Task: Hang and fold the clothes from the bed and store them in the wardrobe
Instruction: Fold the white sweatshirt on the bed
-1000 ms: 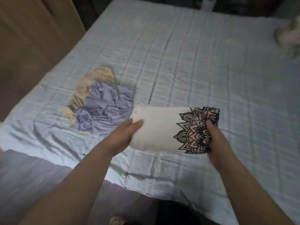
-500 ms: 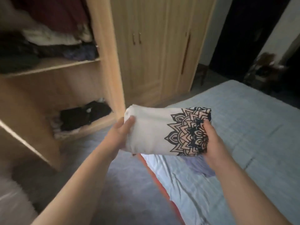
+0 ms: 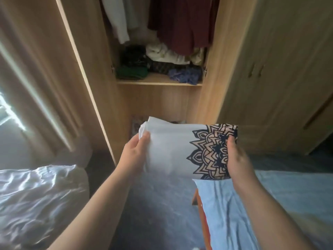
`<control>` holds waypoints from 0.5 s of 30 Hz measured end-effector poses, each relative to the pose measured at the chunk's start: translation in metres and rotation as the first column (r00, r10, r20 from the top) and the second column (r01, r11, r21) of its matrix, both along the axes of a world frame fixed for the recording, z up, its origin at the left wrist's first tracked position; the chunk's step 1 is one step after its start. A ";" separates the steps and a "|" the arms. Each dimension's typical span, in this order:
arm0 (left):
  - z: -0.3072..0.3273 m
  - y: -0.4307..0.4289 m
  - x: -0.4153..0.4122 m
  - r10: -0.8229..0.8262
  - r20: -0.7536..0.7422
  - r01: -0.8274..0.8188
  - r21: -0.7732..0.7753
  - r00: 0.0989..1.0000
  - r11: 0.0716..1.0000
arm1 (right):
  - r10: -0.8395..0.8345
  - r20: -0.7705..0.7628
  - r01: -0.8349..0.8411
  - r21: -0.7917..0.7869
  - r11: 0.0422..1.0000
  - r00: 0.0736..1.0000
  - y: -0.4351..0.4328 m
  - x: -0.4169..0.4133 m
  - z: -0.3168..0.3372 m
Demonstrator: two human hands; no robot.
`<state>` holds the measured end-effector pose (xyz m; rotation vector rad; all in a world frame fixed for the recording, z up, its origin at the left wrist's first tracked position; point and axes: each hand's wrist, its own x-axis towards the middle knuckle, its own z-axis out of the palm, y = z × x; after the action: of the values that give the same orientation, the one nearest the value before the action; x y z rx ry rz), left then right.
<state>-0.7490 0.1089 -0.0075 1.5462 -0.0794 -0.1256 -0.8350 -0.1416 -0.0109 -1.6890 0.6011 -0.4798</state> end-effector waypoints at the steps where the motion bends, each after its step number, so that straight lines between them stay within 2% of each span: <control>1: 0.003 -0.009 0.014 0.023 0.008 -0.023 -0.016 1.000 1.000 | 0.017 0.000 -0.017 -0.018 1.000 1.000 -0.009 0.020 0.003; 7: 0.019 -0.070 0.095 0.126 0.039 -0.124 -0.045 0.991 0.991 | 0.106 0.068 -0.098 -0.122 0.988 0.992 -0.076 0.126 0.023; 15: 0.020 -0.117 0.215 0.256 0.008 -0.256 -0.011 0.967 0.967 | 0.209 -0.026 -0.211 -0.115 0.971 0.978 -0.122 0.270 0.016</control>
<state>-0.5341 -0.0077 0.0121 1.5338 0.1131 0.0869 -0.5645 -0.2631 0.0051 -1.8453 0.4043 -0.3568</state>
